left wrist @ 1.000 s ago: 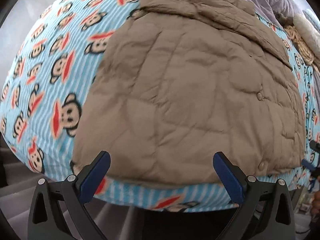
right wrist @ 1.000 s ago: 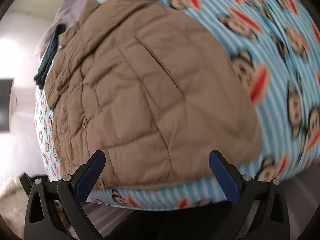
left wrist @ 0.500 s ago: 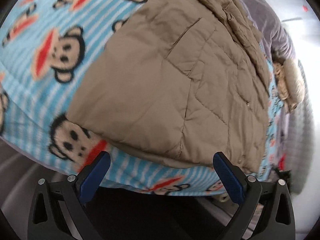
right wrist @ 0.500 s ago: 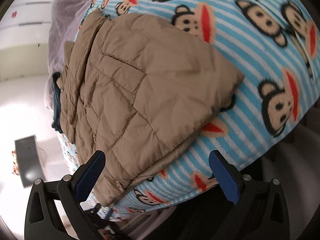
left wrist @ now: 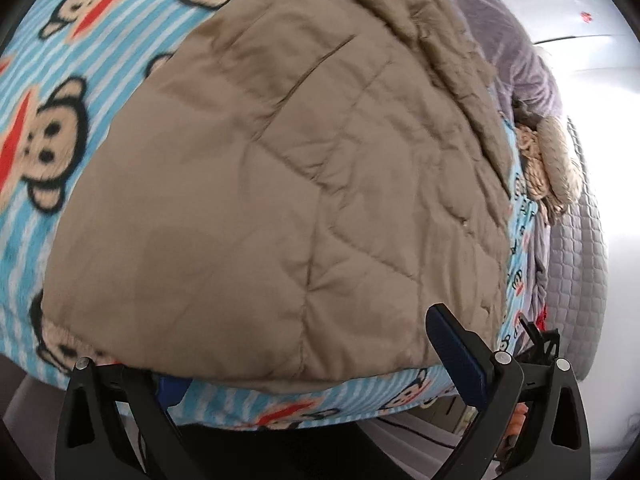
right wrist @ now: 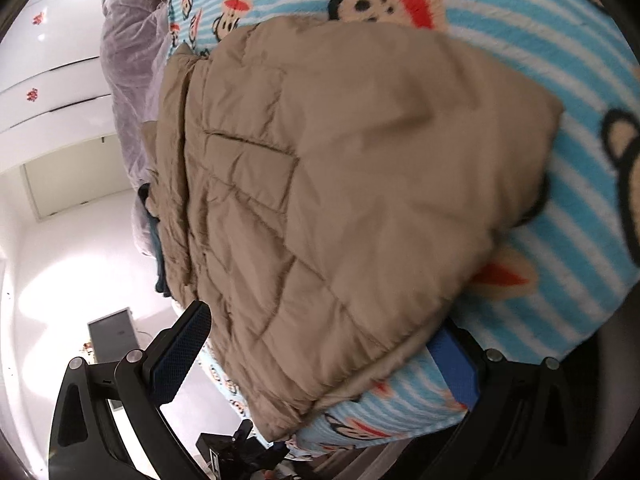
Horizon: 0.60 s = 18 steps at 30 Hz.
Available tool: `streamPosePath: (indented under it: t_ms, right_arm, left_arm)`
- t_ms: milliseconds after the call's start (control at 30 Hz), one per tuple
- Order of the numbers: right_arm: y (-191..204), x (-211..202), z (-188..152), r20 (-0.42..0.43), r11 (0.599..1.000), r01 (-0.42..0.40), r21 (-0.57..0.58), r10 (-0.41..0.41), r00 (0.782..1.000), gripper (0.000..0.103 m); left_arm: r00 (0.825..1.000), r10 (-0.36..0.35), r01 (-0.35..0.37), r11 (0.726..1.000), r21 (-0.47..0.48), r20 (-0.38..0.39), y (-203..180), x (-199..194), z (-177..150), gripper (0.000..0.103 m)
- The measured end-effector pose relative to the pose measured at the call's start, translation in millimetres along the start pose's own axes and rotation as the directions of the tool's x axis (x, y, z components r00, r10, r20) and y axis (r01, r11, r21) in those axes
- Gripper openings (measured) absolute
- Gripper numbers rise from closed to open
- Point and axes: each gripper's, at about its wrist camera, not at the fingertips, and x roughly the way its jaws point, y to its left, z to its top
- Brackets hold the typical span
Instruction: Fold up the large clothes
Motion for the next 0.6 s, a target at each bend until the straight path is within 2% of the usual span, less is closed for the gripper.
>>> streamPosePath:
  t_ms: [100, 133, 167, 200, 233, 267, 300, 333, 467, 600]
  right_arm:
    - [2.8, 2.1, -1.5, -0.001, 1.0, 0.006, -0.009, -0.006, 1.0, 0.101]
    - [2.6, 3.1, -2.2, 0.0, 1.0, 0.01, -0.002, -0.01, 1.0, 0.094]
    - [2.1, 3.6, -2.5, 0.001, 1.0, 0.015, 0.007, -0.015, 1.0, 0.076]
    - [1.0, 4.4, -2.7, -0.002, 0.999, 0.029, 0.018, -0.028, 1.0, 0.067]
    - [-0.6, 5.4, -2.8, -0.01, 0.999, 0.041, 0.029, -0.041, 0.999, 0.053]
    - [-1.5, 5.8, -3.1, -0.015, 0.998, 0.046, 0.03, -0.045, 0.999, 0.032]
    - [-1.0, 6.1, -3.1, -0.019, 0.998, 0.05, 0.023, -0.05, 0.999, 0.02]
    - [1.3, 5.5, -2.3, -0.024, 0.998, 0.069, 0.004, -0.069, 0.997, 0.013]
    - [32.3, -2.0, -0.4, -0.03, 0.984, 0.109, -0.144, -0.114, 0.993, 0.01]
    - [93.8, -14.8, 5.2, -0.019, 0.932, 0.12, -0.341, -0.135, 0.991, 0.009]
  left_arm:
    - [1.0, 0.011, -0.011, 1.0, -0.001, 0.008, 1.0, -0.6, 4.5, 0.086]
    - [1.0, 0.016, -0.016, 1.0, -0.009, 0.009, 1.9, 0.6, 6.7, 0.068]
    - [1.0, 0.027, -0.027, 1.0, -0.01, 0.003, 3.0, 2.6, 9.4, 0.054]
    - [0.999, 0.038, -0.038, 0.999, -0.009, -0.004, 5.3, 3.5, 11.6, 0.025]
    - [0.999, 0.042, -0.042, 0.999, -0.013, -0.004, 6.5, 3.8, 14.1, 0.018]
    - [0.999, 0.038, -0.038, 0.999, -0.022, 0.009, 6.4, 0.9, 16.0, 0.017]
    - [0.999, 0.035, -0.035, 0.999, -0.022, 0.021, 4.7, -2.1, 16.7, 0.012]
    - [0.998, 0.037, -0.037, 0.999, -0.011, 0.04, -0.3, -8.9, 17.8, 0.012]
    - [0.993, 0.01, -0.016, 0.999, 0.047, 0.121, -30.7, -43.6, 23.3, 0.012]
    - [0.978, -0.026, 0.003, 0.994, 0.111, 0.207, -70.5, -77.5, 45.8, 0.012]
